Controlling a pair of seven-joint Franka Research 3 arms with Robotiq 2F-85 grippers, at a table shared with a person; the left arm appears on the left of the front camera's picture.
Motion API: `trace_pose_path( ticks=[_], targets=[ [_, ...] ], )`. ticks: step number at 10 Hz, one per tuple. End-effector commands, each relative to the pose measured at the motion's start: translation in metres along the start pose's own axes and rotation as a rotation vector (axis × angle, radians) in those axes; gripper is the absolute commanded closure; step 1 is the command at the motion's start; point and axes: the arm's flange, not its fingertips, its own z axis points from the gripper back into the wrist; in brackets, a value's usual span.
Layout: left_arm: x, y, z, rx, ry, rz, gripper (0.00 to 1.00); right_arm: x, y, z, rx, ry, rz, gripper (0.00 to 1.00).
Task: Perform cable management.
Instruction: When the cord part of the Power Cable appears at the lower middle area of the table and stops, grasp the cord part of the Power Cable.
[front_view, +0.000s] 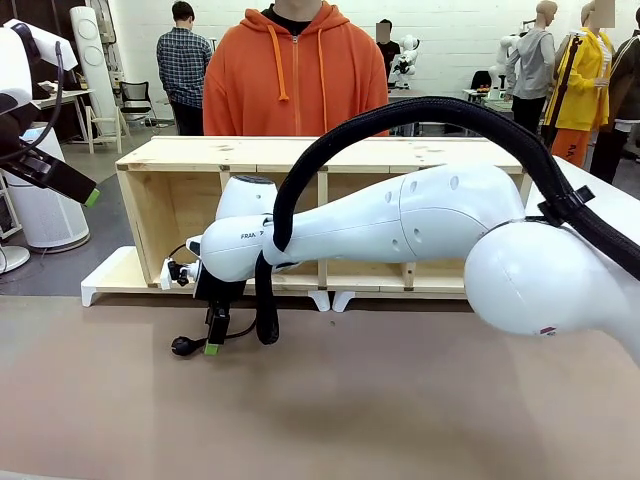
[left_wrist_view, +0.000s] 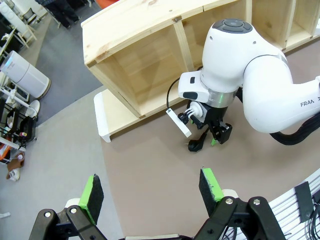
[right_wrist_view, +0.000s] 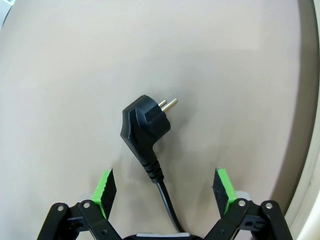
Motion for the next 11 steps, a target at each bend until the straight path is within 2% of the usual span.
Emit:
trace_pose_path(
  ticks=[1,7,8,9,10,11],
  targets=[
    [0.0010,-0.0007,-0.0006,-0.002,-0.004,0.007,0.00,0.0102,-0.0138,-0.0058,0.012,0.003,-0.003,0.00],
    [0.0010,-0.0007,-0.0006,-0.002,-0.004,0.007,0.00,0.0084,-0.0124,-0.0050,0.026,0.019,-0.002,0.00],
    [0.0010,-0.0007,-0.0006,-0.002,-0.004,0.007,0.00,0.0075,-0.0123,-0.0048,0.030,0.033,0.002,0.19],
    [0.0010,-0.0007,-0.0006,-0.002,-0.004,0.007,0.00,0.0071,-0.0119,-0.0044,0.035,0.046,-0.008,0.20],
    [0.0010,-0.0007,-0.0006,-0.002,-0.004,0.007,0.00,0.0071,-0.0119,-0.0039,0.038,0.053,-0.011,0.39],
    [0.0010,-0.0007,-0.0006,-0.002,-0.004,0.007,0.00,0.0072,-0.0120,-0.0039,0.041,0.053,-0.012,0.40]
  ],
)
